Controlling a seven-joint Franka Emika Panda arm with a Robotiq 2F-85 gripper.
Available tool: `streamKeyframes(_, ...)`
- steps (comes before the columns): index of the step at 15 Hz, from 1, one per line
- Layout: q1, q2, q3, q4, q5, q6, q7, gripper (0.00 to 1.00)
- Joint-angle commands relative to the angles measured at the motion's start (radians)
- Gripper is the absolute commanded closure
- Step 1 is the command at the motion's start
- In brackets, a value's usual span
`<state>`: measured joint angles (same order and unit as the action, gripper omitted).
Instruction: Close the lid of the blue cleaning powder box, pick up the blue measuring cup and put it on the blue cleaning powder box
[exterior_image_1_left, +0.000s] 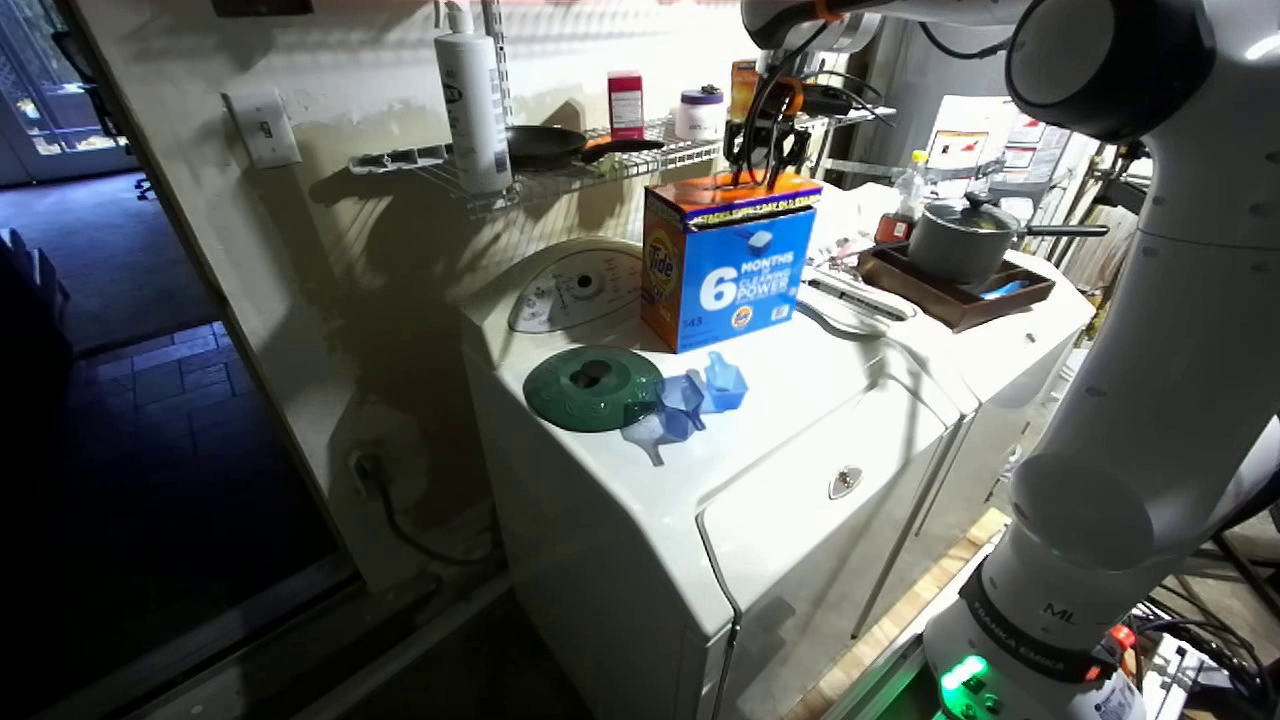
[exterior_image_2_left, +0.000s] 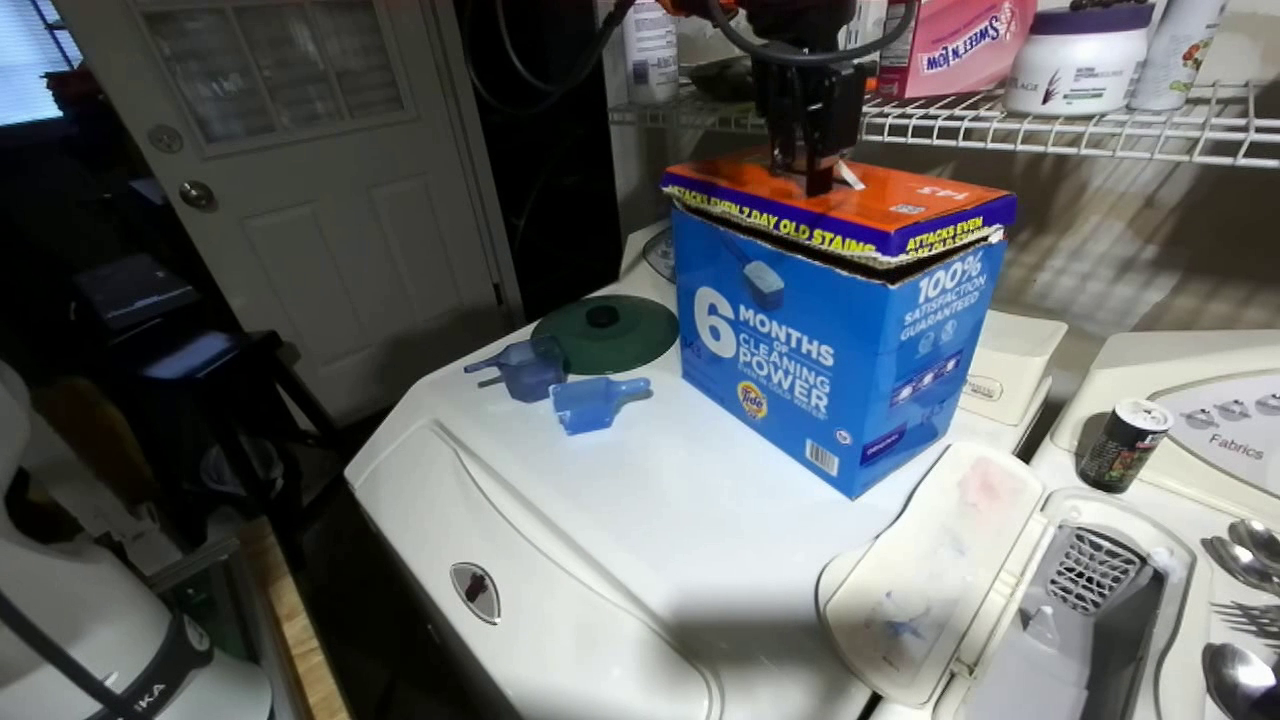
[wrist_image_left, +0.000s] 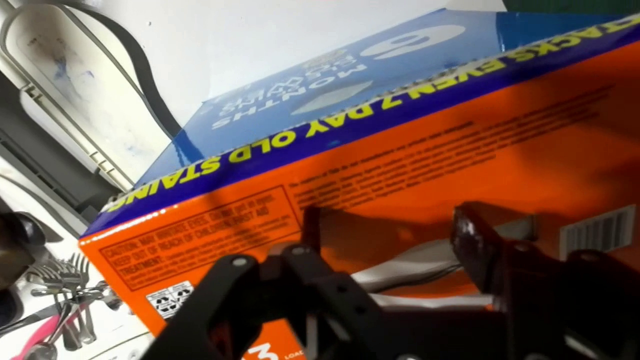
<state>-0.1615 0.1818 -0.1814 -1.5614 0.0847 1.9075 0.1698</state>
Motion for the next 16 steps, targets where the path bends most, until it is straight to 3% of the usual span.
streamKeyframes(1, 0.015, -0.090, 0.019, -0.094, -0.027, 0.036, -0.001, 0.02)
streamKeyframes(10, 0.029, -0.232, 0.041, -0.137, -0.031, 0.008, 0.103, 0.00)
streamKeyframes(12, 0.025, -0.256, 0.042, -0.136, -0.025, -0.071, 0.147, 0.00)
streamKeyframes(16, 0.020, -0.289, 0.040, -0.145, 0.003, -0.338, 0.188, 0.00)
